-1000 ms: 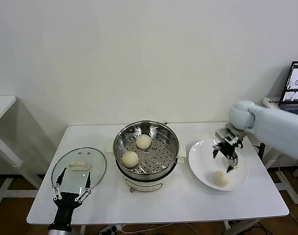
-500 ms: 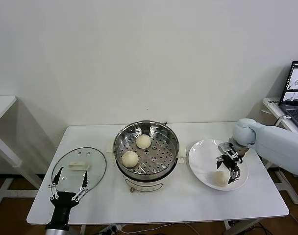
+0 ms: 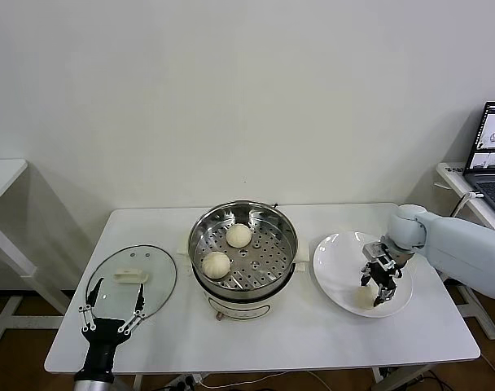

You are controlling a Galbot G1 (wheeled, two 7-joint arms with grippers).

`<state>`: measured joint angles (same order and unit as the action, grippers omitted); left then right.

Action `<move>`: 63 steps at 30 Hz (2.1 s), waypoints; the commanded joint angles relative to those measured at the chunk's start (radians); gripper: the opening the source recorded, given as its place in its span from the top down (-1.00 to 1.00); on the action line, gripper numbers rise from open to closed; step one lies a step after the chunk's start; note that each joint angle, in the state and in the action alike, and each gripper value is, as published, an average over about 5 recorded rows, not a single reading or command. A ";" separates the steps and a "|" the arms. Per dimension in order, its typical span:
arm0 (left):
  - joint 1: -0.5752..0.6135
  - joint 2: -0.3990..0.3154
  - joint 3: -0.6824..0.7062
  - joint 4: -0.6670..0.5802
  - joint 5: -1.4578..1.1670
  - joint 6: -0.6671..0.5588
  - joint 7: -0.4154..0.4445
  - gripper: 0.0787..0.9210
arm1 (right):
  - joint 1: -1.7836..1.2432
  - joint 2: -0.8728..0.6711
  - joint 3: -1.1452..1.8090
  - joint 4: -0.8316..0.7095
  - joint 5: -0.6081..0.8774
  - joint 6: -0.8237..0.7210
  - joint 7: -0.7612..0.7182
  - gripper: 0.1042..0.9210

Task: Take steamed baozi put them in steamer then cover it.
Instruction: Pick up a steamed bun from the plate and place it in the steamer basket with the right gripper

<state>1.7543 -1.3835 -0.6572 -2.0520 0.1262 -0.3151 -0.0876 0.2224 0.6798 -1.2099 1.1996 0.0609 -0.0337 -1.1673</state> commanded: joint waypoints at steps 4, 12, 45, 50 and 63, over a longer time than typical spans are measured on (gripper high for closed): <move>-0.005 0.006 0.007 -0.007 -0.012 0.015 0.000 -0.77 | 0.158 0.016 0.099 0.029 0.044 0.056 -0.081 -0.24; -0.004 0.011 0.013 -0.011 -0.011 0.013 0.000 -0.77 | 0.494 0.216 0.041 0.080 0.107 0.364 -0.115 -0.28; -0.003 0.012 0.022 -0.015 -0.015 0.007 0.000 -0.77 | 0.295 0.478 -0.003 0.335 -0.288 0.803 -0.009 -0.32; 0.000 0.009 0.020 -0.019 -0.016 0.007 -0.001 -0.77 | 0.278 0.477 -0.001 0.333 -0.303 0.802 -0.010 -0.32; -0.002 0.009 0.014 -0.015 -0.022 0.004 -0.002 -0.77 | 0.269 0.477 0.003 0.330 -0.332 0.801 -0.003 -0.48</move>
<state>1.7536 -1.3748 -0.6427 -2.0710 0.1053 -0.3100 -0.0894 0.5035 1.1519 -1.2093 1.5231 -0.2394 0.7521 -1.1750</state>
